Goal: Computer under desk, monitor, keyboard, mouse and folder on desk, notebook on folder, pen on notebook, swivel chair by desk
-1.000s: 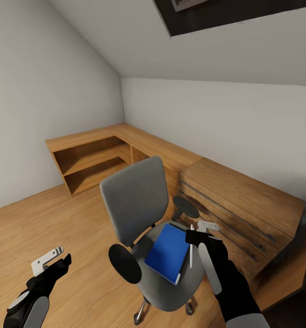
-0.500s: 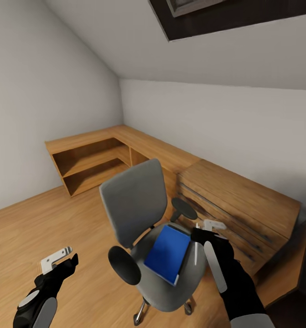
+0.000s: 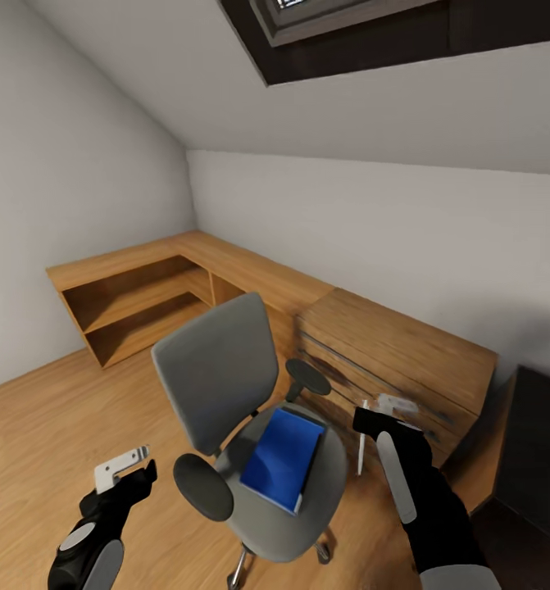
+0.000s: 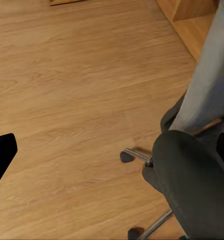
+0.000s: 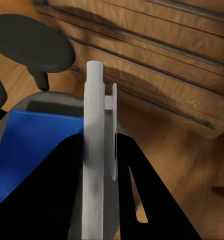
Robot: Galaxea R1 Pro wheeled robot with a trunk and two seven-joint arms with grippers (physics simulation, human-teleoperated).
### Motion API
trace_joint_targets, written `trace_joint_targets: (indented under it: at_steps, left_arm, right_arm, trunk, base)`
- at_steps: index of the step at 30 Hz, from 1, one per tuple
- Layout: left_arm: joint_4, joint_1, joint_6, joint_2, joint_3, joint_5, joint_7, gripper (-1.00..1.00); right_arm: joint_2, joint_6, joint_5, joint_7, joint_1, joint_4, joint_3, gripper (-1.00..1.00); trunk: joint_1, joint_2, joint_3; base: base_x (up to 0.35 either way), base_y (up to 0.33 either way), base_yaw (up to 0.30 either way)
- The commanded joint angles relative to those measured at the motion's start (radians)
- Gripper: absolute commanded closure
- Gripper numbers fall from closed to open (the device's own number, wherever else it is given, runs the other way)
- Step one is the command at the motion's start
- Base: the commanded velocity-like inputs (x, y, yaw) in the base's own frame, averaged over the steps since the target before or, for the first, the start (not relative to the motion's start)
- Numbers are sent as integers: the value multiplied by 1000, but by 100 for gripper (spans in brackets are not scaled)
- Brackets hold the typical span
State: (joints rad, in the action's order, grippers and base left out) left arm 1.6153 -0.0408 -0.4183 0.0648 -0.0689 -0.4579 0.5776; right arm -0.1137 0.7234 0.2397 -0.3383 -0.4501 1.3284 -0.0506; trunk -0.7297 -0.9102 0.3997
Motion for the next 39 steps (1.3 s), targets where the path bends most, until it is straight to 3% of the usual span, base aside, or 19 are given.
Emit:
trace_joint_targets:
  at_steps: [1,21,35,39]
  left_arm:
    - [2,-1,-2,1,-6,-8,14,-100]
    - [-3,-1,-2,2,-41,-5,32,-100]
    - [-3,-1,-2,3,-54,-5,33,-100]
    - [-3,-1,-2,3,-54,-4,32,-100]
  right_arm:
    - [-1,2,12,-7,-1,1,-3,100]
    - [0,8,12,-6,-1,38,-60,100]
    - [0,14,12,-5,-1,39,-76,100]
    - [0,14,13,-5,-1,40,-89,100]
  trunk:
    - [4,6,-3]
    - [80,146,-82]
    - [134,244,-136]
    - [134,244,-139]
  base:
    - [0,0,-221]
    - [0,0,-228]
    - [0,0,-241]
    - [0,0,-252]
